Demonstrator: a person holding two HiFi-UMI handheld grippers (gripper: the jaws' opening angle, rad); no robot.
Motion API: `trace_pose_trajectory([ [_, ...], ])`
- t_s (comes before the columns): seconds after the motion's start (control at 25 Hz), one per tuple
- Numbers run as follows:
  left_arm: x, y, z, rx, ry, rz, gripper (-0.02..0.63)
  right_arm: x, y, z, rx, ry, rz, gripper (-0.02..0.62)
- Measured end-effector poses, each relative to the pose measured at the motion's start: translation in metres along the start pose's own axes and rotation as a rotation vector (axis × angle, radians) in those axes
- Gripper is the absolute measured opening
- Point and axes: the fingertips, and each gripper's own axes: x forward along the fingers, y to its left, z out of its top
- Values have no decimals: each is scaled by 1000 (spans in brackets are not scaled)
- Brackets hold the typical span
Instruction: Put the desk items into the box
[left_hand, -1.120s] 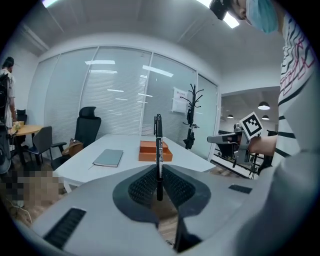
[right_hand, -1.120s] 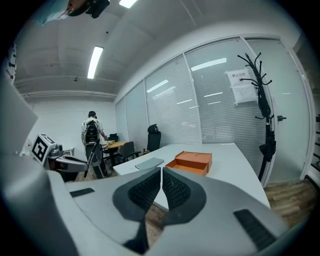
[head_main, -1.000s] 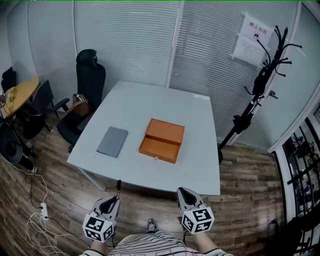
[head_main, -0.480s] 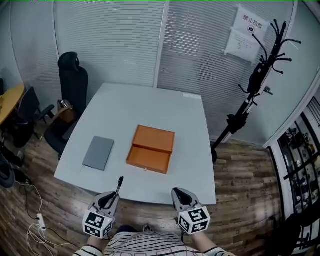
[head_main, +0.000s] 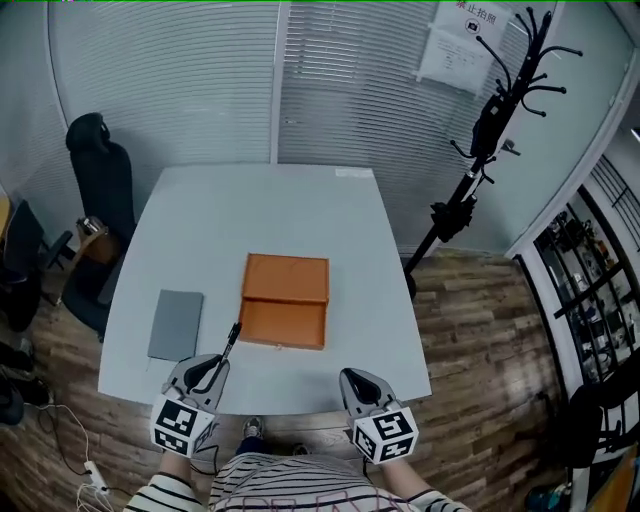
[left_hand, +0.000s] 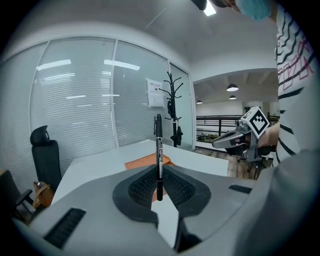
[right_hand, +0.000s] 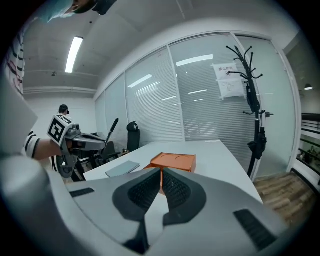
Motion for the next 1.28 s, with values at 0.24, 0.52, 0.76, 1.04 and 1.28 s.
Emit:
trace_pose_trajectory([
  [0.24, 42, 26, 40, 135, -11, -129, 54, 11, -8, 8, 61, -20, -114, 28],
  [0.52, 93, 27, 68, 266, -29, -268, 54, 14, -16, 6, 117, -33, -236, 28],
  [0.76, 134, 23, 67, 339, 4, -351, 54, 10, -22, 4, 150, -41, -326, 28],
  [1.04, 174, 16, 45, 371, 54, -431, 54, 4, -24, -2, 190, -50, -413, 28],
  [1.28, 197, 14, 23, 379, 94, -471, 54, -1, -23, -4, 211, -54, -474, 28],
])
